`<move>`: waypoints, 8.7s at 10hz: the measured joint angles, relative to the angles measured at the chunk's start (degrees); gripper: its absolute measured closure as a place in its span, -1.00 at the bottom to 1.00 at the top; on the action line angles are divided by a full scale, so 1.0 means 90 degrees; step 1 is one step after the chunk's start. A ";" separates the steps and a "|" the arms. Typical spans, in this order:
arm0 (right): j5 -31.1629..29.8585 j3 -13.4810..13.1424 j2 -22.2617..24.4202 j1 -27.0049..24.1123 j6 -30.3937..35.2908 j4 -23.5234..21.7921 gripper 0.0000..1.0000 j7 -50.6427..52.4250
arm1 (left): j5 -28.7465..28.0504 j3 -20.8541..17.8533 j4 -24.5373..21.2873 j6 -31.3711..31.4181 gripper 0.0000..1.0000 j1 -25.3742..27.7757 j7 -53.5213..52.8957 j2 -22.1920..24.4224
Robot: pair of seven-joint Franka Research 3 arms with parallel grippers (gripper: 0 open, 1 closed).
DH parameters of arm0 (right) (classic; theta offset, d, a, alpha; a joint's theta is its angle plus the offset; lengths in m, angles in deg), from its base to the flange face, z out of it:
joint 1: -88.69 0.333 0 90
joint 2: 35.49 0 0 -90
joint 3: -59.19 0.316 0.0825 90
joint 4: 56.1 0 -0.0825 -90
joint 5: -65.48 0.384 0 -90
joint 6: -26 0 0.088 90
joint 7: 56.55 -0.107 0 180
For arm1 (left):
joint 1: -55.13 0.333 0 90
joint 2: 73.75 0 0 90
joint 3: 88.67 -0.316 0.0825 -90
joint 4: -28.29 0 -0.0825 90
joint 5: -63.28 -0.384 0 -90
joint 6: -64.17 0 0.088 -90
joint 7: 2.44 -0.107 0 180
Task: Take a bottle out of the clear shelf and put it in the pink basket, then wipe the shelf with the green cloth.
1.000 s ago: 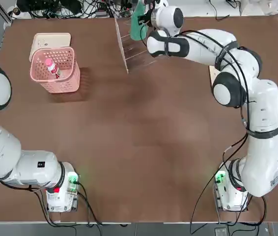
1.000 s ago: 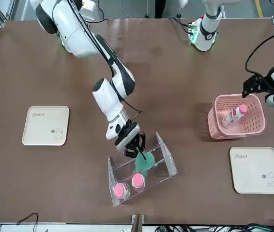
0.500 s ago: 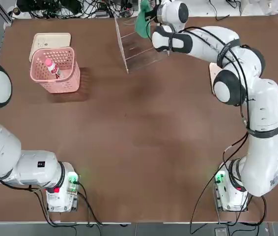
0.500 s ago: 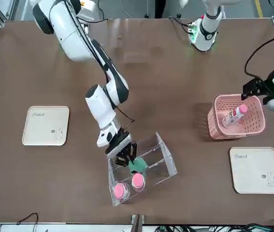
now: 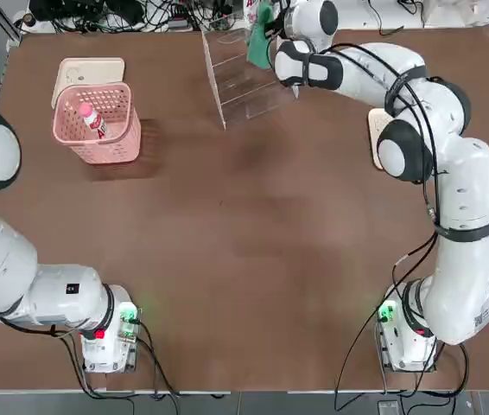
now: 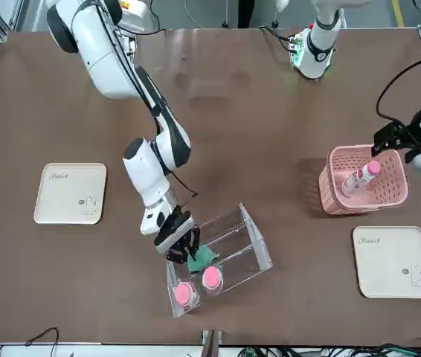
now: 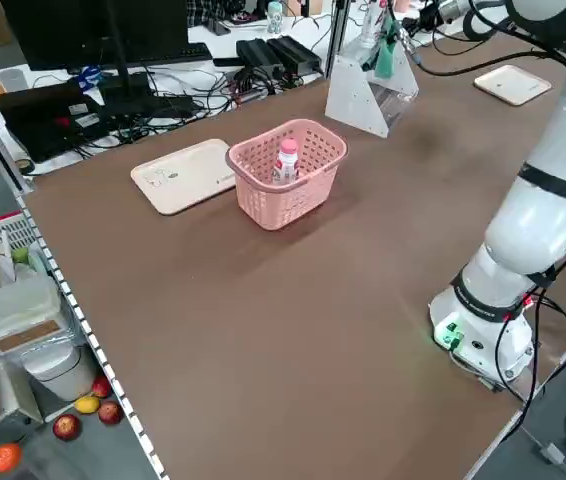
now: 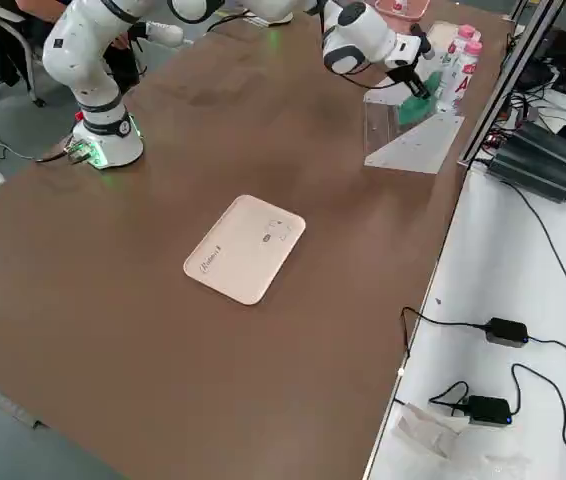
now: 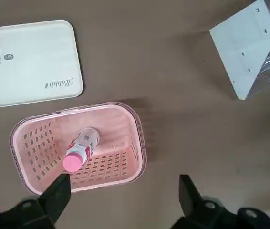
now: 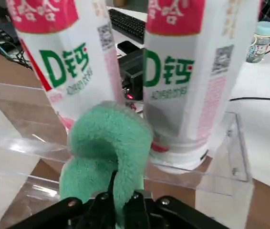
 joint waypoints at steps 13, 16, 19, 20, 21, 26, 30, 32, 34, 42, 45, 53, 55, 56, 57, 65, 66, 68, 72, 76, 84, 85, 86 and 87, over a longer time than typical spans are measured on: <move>0.0575 -0.0283 -0.0014 0.1072 0.0331 0.0370 0.88 -0.0930 | 0.0000 0.0009 0.0002 0.0195 -1.00 -0.0007 -0.0033 -0.0024; 0.0589 -0.0305 -0.0195 0.1082 0.0257 0.0504 0.88 -0.1041 | 0.0000 0.0010 0.0002 0.0413 -1.00 -0.0010 -0.0042 -0.0083; 0.0585 -0.0404 -0.0193 0.0753 0.0279 0.0567 0.88 -0.0670 | 0.0000 -0.0002 0.0002 0.0495 -1.00 0.0006 -0.0043 -0.0093; 0.0585 -0.0408 -0.0192 0.0571 0.0354 0.0559 0.88 -0.0366 | -0.0004 -0.0007 0.0002 0.0485 -1.00 0.0007 -0.0043 -0.0093; 0.0585 -0.0407 -0.0189 0.0410 0.0427 0.0530 0.88 -0.0083 | -0.0006 -0.0013 0.0000 0.0455 -1.00 0.0008 -0.0043 -0.0097; 0.0626 -0.0393 -0.0129 0.0175 0.0915 0.0451 0.88 0.0594 | -0.0394 0.0035 0.0018 0.0429 -1.00 -0.0037 -0.0036 -0.0031; 0.1393 -0.0344 -0.0121 0.0679 0.0868 0.0456 0.88 0.0576 | -0.0453 -0.0003 0.0018 0.0331 -1.00 -0.0005 -0.0042 0.0077; 0.1692 -0.0331 -0.0128 0.0961 0.0670 0.0539 0.88 0.0400 | -0.0453 -0.0011 0.0018 0.0331 -1.00 0.0041 -0.0051 0.0077; 0.1743 -0.0327 -0.0150 0.1202 0.0547 0.0651 0.88 0.0047 | -0.0454 -0.0012 0.0018 0.0332 -1.00 0.0049 -0.0051 0.0077; 0.1745 -0.0415 -0.0144 0.0528 0.0977 0.0671 0.88 0.0547 | -0.0454 -0.0006 0.0021 0.0353 -1.00 0.0060 -0.0056 0.0081; 0.1745 -0.0417 0.0454 0.0183 0.2058 0.0426 0.88 0.0907 | -0.0454 0.0007 0.0025 0.0355 -1.00 0.0059 -0.0056 0.0084; 0.1749 -0.0349 0.2472 0.0377 0.2460 -0.2509 0.88 0.1336 | -0.0454 0.0022 0.0030 0.0356 -1.00 0.0049 -0.0057 0.0084; 0.1749 -0.0356 0.2510 0.0365 0.2132 -0.2739 0.88 0.1633 | -0.0454 0.0011 0.0031 0.0395 -1.00 0.0065 -0.0057 0.0084; 0.1749 -0.0350 0.2499 0.0368 0.1945 -0.2807 0.88 0.1739 | -0.0454 0.0005 0.0030 0.0420 -1.00 0.0067 -0.0057 0.0084; 0.1749 -0.0315 0.2436 0.0370 0.1763 -0.2881 0.88 0.1796 | -0.0454 0.0006 0.0031 0.0427 -1.00 0.0063 -0.0057 0.0084; 0.2541 -0.0083 0.1749 0.1313 0.0130 -0.3191 0.88 0.1819 | -0.0454 0.0008 0.0031 0.0478 -1.00 0.0062 -0.0057 0.0084; 0.2544 -0.0122 0.1702 0.1287 0.0107 -0.3119 0.88 0.1819 | -0.0454 0.0018 0.0031 0.0478 -1.00 0.0055 -0.0057 0.0084; 0.2544 -0.0164 0.1477 0.1173 0.0107 -0.2735 0.88 0.1820 | -0.0454 0.0025 0.0031 0.0479 -1.00 0.0045 -0.0057 0.0084; 0.2541 -0.0179 0.0779 0.1163 -0.0180 -0.2039 0.88 0.1855 | -0.0454 0.0016 0.0032 0.0480 -1.00 0.0062 -0.0057 0.0084; 0.2526 -0.0184 0.0362 0.1172 -0.0355 -0.1682 0.88 0.1938 | -0.0454 -0.0007 0.0032 0.0474 -1.00 0.0131 -0.0059 0.0084; 0.2673 -0.0149 -0.0503 0.1761 -0.0521 -0.0297 0.88 0.1267 | -0.0454 0.0039 0.0032 0.0445 -1.00 0.0078 -0.0060 0.0084; 0.2684 -0.0149 -0.0526 0.1785 -0.0522 -0.0223 0.88 0.1210 | -0.0454 0.0038 0.0032 0.0444 -1.00 0.0078 -0.0060 0.0084; 0.2690 -0.0164 -0.0534 0.1786 -0.0522 -0.0203 0.88 0.1203 | -0.0454 0.0039 0.0031 0.0444 -1.00 0.0078 -0.0060 0.0084; 0.2689 -0.0220 -0.0535 0.1773 -0.0522 -0.0203 0.88 0.1217 | -0.0454 0.0039 0.0031 0.0444 -1.00 0.0078 -0.0060 0.0084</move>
